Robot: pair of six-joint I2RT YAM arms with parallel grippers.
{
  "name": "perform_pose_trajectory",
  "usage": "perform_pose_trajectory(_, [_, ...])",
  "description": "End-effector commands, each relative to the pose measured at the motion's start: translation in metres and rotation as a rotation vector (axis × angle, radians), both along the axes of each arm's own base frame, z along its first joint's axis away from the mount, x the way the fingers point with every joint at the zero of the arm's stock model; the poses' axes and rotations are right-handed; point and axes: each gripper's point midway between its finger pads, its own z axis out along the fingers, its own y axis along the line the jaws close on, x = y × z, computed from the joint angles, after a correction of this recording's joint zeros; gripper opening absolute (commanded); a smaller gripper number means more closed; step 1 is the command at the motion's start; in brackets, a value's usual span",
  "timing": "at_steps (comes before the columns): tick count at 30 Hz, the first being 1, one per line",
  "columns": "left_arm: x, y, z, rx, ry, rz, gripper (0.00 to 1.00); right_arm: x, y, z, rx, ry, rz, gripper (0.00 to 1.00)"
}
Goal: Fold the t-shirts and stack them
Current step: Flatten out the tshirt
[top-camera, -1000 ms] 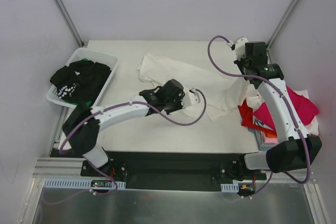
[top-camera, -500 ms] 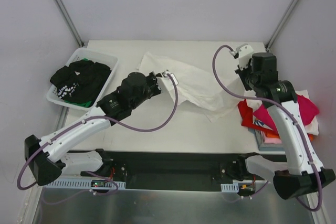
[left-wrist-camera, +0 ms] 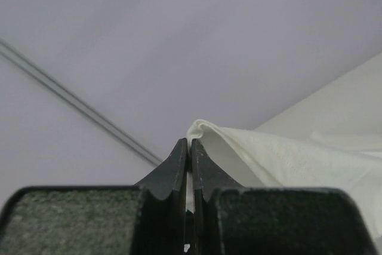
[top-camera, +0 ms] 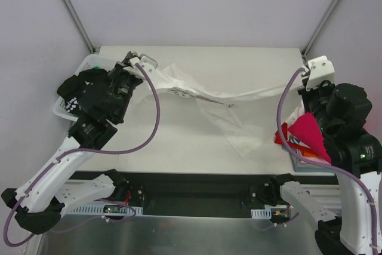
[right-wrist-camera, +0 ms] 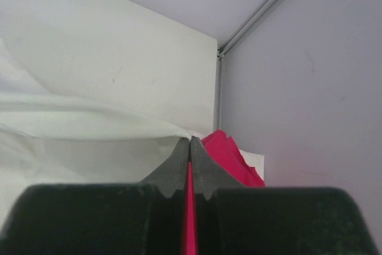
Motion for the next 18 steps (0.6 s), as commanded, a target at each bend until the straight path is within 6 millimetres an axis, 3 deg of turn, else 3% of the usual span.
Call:
perform_pose_trajectory(1, [-0.016, 0.039, 0.053, -0.071, -0.129, 0.130, 0.00, 0.001, -0.016, 0.036, -0.042, -0.098, -0.077, 0.01])
perform_pose_trajectory(6, [-0.036, 0.062, 0.074, -0.092, -0.206, 0.173, 0.00, -0.025, -0.027, 0.074, -0.030, -0.214, -0.093, 0.00])
perform_pose_trajectory(11, [-0.060, 0.086, 0.111, -0.123, -0.319, 0.204, 0.00, -0.055, -0.040, 0.105, -0.024, -0.346, -0.123, 0.01])
perform_pose_trajectory(13, [-0.075, 0.099, 0.135, -0.171, -0.379, 0.214, 0.00, -0.063, -0.044, 0.118, -0.006, -0.392, -0.135, 0.01])
perform_pose_trajectory(18, [-0.090, 0.116, 0.159, -0.216, -0.442, 0.251, 0.00, -0.068, -0.048, 0.141, 0.017, -0.455, -0.154, 0.01])
